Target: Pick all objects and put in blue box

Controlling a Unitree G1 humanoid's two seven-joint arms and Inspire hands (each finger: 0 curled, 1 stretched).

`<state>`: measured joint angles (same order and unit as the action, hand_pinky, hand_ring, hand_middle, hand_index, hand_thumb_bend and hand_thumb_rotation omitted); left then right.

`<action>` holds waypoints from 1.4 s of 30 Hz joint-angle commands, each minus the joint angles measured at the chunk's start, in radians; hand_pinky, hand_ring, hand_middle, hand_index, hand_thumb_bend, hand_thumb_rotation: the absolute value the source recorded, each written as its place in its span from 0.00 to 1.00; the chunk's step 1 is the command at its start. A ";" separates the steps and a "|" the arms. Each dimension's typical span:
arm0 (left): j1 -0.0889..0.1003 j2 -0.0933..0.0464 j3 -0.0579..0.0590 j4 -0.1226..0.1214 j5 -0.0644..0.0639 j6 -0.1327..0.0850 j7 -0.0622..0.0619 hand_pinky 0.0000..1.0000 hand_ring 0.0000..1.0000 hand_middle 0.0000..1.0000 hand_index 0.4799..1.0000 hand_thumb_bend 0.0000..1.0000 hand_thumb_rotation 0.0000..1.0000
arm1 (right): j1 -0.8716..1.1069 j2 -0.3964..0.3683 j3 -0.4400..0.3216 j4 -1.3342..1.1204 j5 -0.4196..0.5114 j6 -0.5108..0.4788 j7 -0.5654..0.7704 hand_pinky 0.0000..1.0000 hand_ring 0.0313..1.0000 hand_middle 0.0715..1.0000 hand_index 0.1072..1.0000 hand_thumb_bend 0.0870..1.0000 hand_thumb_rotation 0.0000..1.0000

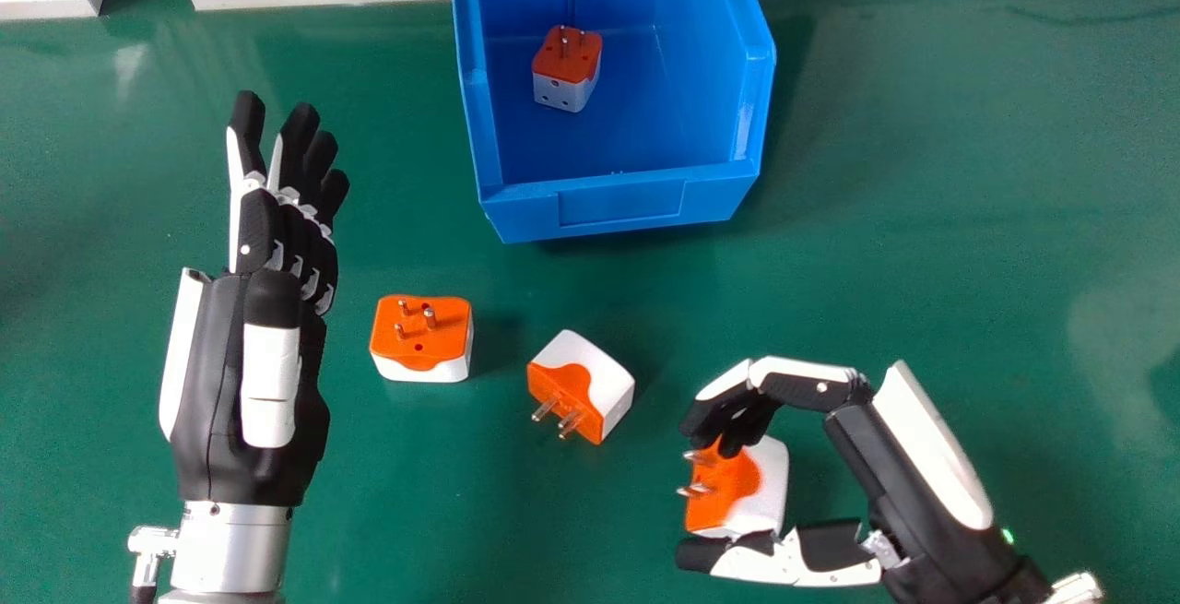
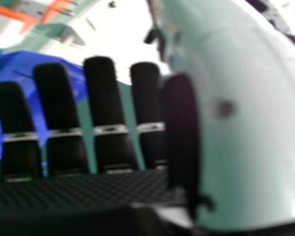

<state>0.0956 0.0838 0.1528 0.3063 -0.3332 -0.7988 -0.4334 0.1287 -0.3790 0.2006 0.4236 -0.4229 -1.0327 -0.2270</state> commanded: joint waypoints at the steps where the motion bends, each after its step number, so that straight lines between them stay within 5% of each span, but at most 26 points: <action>1: 0.001 -0.006 -0.004 -0.021 0.006 -0.014 0.000 1.00 1.00 1.00 1.00 0.90 0.92 | -0.003 0.004 -0.025 -0.046 0.045 -0.007 0.015 0.40 0.39 0.46 0.46 0.47 0.00; 9: 0.008 0.000 -0.003 -0.029 -0.001 -0.014 -0.003 1.00 1.00 1.00 1.00 0.91 0.92 | -0.018 0.033 -0.043 -0.056 0.093 -0.024 0.067 0.39 0.39 0.46 0.46 0.47 0.00; 29: 0.010 0.006 0.004 -0.024 0.009 -0.018 0.004 1.00 0.99 1.00 1.00 0.91 0.92 | 0.007 0.009 -0.067 -0.022 0.066 -0.001 0.154 0.43 0.45 0.49 0.45 0.48 0.03; 31: 0.008 0.006 0.004 -0.020 0.008 -0.020 0.003 1.00 0.99 1.00 1.00 0.90 0.92 | 0.008 0.003 -0.068 -0.027 0.071 0.004 0.163 0.45 0.50 0.54 0.51 0.63 0.07; 37: 0.006 0.008 0.006 -0.017 0.006 -0.020 0.001 1.00 0.99 1.00 1.00 0.90 0.92 | 0.011 -0.005 -0.069 -0.029 0.075 0.015 0.186 0.50 0.60 0.65 0.63 0.86 0.16; 42: 0.007 0.009 0.007 -0.020 0.003 -0.018 0.000 1.00 0.99 1.00 1.00 0.90 0.92 | 0.022 -0.013 -0.072 -0.036 0.070 0.024 0.195 0.53 0.64 0.69 0.68 0.94 0.20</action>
<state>0.1065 0.0883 0.1541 0.3001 -0.3327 -0.7991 -0.4324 0.1451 -0.3803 0.1471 0.4163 -0.3579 -1.0108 -0.0343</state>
